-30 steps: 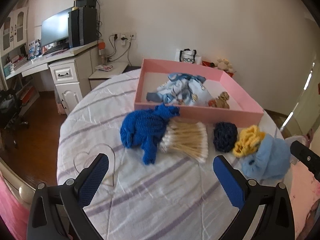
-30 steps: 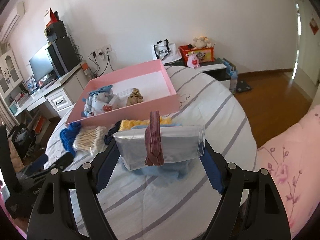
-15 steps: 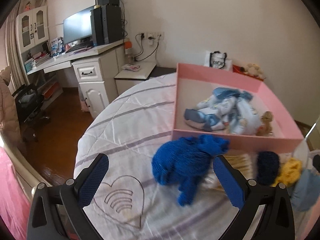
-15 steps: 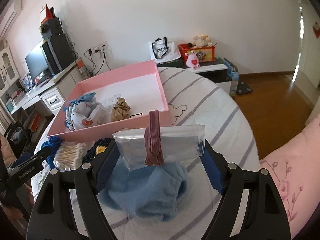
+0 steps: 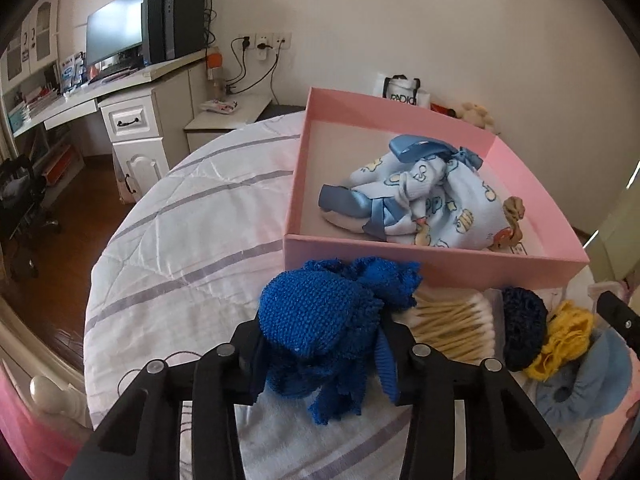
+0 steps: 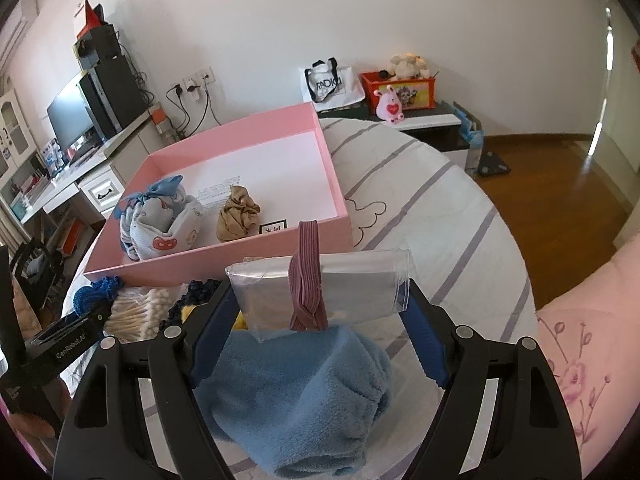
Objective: Organize soft objects
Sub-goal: 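Lift the blue knitted item and clear pouch up with both tools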
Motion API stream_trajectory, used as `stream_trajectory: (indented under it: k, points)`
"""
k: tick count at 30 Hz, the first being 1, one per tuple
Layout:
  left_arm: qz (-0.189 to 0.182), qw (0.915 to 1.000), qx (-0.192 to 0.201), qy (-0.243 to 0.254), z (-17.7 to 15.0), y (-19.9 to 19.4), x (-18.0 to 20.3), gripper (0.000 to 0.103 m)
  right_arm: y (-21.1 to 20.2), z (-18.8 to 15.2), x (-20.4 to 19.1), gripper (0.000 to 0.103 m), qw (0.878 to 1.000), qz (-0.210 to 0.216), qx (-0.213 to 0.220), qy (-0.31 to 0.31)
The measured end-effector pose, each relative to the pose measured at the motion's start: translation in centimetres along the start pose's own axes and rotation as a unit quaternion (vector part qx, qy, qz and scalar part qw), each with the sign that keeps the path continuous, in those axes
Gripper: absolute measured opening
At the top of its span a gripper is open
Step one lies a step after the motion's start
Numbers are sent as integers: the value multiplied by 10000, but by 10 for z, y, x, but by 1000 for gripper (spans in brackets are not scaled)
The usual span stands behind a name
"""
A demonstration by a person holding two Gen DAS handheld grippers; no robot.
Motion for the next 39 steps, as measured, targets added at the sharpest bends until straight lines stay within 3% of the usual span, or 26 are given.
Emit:
stream_trajectory:
  k: [10,18,22,36,39]
  points:
    - [130,9991,386,-85,-4,-36,-9,40,-31,4,-9,77,9993,123,340,-103]
    - [392,9946,963,-26,-27,-93,-13,41,-68,2,-33,77,9964,315,677,-406]
    - [318,9929,1144,-32,-38,-123,-10,41,-87,0,-44,77,9943,391,833,-530]
    - [-23,9769,2137,24,-64,-234,0,41,-161,-3,-84,78,9803,651,1546,-1037]
    - [51,9717,2362,-7,-73,-256,-5,41,-176,-2,-92,78,9757,619,1756,-1151]
Point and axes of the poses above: each gripper's, at about its wrist camera, not at the fingertips, and y roughly the way its jaws point, x to its right, z to its top, the point moved 6 cm from there along y, roughly the way its jaws point, and after that the axes turned 11 degrees about z, right-handed, at the moved point
